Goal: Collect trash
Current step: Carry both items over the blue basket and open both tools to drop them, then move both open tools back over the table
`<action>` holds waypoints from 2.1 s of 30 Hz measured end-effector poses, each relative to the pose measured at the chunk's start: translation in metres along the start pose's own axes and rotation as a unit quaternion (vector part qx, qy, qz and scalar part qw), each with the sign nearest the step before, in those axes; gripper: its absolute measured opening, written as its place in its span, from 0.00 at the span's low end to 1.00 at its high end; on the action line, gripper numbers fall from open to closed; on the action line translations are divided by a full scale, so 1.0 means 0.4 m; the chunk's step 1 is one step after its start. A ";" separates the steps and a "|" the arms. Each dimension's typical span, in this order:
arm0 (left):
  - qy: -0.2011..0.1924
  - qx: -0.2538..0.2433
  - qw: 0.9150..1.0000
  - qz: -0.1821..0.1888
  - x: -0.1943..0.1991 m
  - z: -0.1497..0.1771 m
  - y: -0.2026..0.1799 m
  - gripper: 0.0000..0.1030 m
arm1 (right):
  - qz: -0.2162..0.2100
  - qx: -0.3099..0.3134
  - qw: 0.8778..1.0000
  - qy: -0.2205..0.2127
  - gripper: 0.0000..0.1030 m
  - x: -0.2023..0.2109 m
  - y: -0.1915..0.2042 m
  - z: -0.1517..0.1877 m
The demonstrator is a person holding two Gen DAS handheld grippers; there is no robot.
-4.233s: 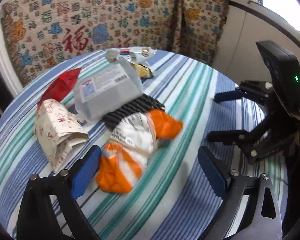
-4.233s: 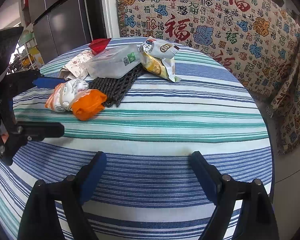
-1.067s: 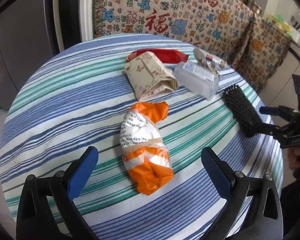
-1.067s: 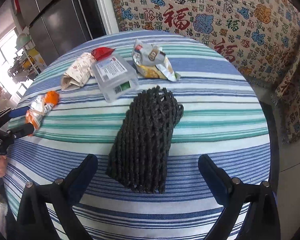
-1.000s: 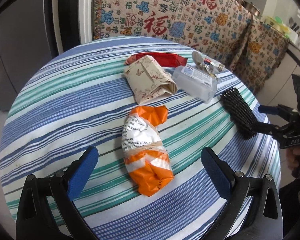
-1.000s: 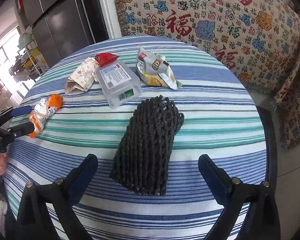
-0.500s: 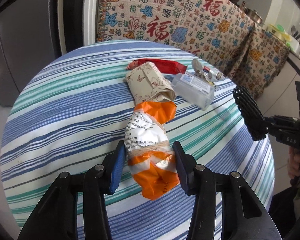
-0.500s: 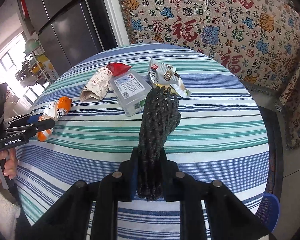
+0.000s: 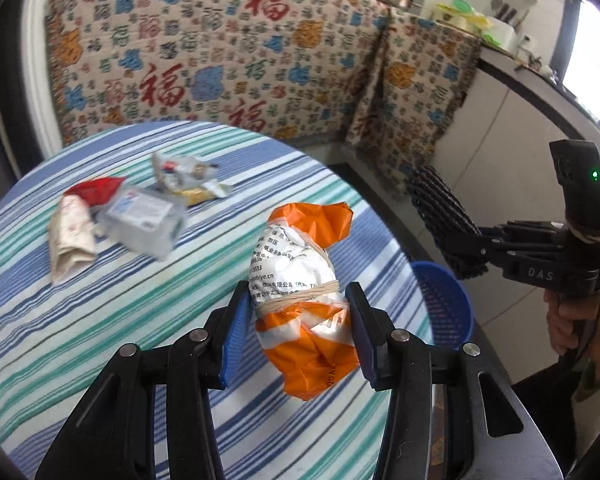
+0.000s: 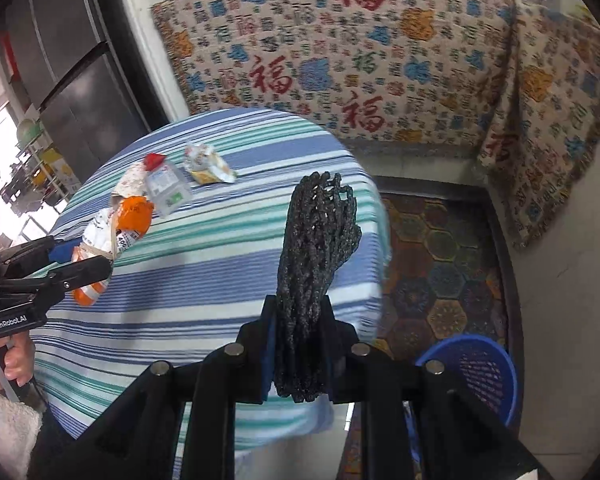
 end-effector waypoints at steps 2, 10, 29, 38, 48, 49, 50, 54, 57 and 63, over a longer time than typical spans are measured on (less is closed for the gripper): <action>0.009 -0.016 1.000 0.013 -0.039 -0.009 -0.088 0.47 | 0.022 -0.031 0.999 0.008 0.19 0.016 -0.098 0.043; 0.067 -0.042 0.995 0.065 -0.233 0.029 -0.377 0.47 | 0.072 -0.159 0.983 0.058 0.19 0.003 -0.421 0.271; 0.176 -0.038 0.979 0.100 -0.578 0.132 -0.677 0.47 | 0.061 -0.250 0.962 0.092 0.20 -0.049 -0.651 0.464; 0.175 -0.040 0.979 0.092 -0.619 0.125 -0.686 0.49 | 0.069 -0.255 0.959 0.106 0.22 -0.081 -0.683 0.503; 0.179 -0.037 0.978 0.103 -0.651 0.121 -0.700 0.52 | 0.068 -0.252 0.959 0.108 0.39 -0.090 -0.688 0.501; 0.178 -0.037 0.978 0.104 -0.649 0.120 -0.699 0.52 | 0.069 -0.250 0.960 0.108 0.41 -0.090 -0.687 0.499; 0.176 -0.037 0.978 0.104 -0.647 0.118 -0.700 0.52 | 0.070 -0.248 0.960 0.107 0.46 -0.089 -0.686 0.497; 0.165 -0.040 0.980 0.103 -0.630 0.104 -0.697 0.52 | 0.073 -0.247 0.961 0.101 0.50 -0.083 -0.681 0.491; 0.156 -0.037 0.982 0.103 -0.610 0.090 -0.684 0.52 | 0.077 -0.246 0.961 0.097 0.50 -0.076 -0.679 0.484; 0.118 -0.036 0.987 0.099 -0.504 0.056 -0.603 0.52 | 0.097 -0.221 0.968 0.071 0.50 -0.038 -0.650 0.433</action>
Point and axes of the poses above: each gripper's, at about its wrist camera, not at the fingertips, and x roughly against the way its jaws point, y to its left, z to its underside, the point moved 9 cm from there along -x, roughly the way its jaws point, and after that the axes turned 6 degrees about x, right-handed, at the moved point
